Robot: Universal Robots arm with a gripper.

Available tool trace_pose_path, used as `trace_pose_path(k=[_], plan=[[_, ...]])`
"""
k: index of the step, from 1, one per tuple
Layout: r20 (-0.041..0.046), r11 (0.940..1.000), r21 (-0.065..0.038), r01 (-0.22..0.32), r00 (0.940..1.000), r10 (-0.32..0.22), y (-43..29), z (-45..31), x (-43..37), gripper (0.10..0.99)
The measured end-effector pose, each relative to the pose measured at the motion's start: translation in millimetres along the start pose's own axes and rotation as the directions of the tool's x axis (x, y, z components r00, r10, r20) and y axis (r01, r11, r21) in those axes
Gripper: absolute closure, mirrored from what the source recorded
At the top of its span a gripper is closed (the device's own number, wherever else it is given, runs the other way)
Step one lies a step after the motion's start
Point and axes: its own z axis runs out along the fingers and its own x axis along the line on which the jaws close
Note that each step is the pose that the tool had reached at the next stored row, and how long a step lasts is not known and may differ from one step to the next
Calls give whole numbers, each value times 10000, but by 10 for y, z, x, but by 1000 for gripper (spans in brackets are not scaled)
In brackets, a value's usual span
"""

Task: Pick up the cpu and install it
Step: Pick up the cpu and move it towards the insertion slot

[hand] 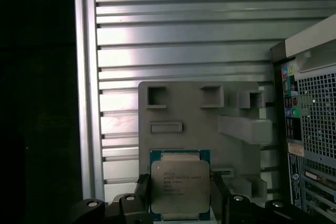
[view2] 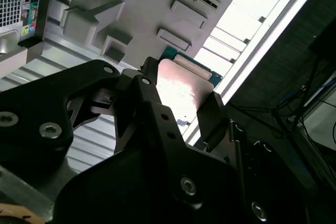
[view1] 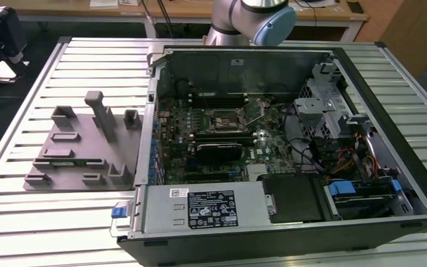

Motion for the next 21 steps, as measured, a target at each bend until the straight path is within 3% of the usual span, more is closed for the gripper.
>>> trace_pose_path(k=[9, 15, 21], plan=[[37, 10000, -3, 2, 10000, -2, 9, -190, -11, 545], [36, 10000, -1, 1, 10000, -1, 11, -203, -19, 545], [39, 10000, -3, 1, 10000, -1, 18, -194, -127, 545]])
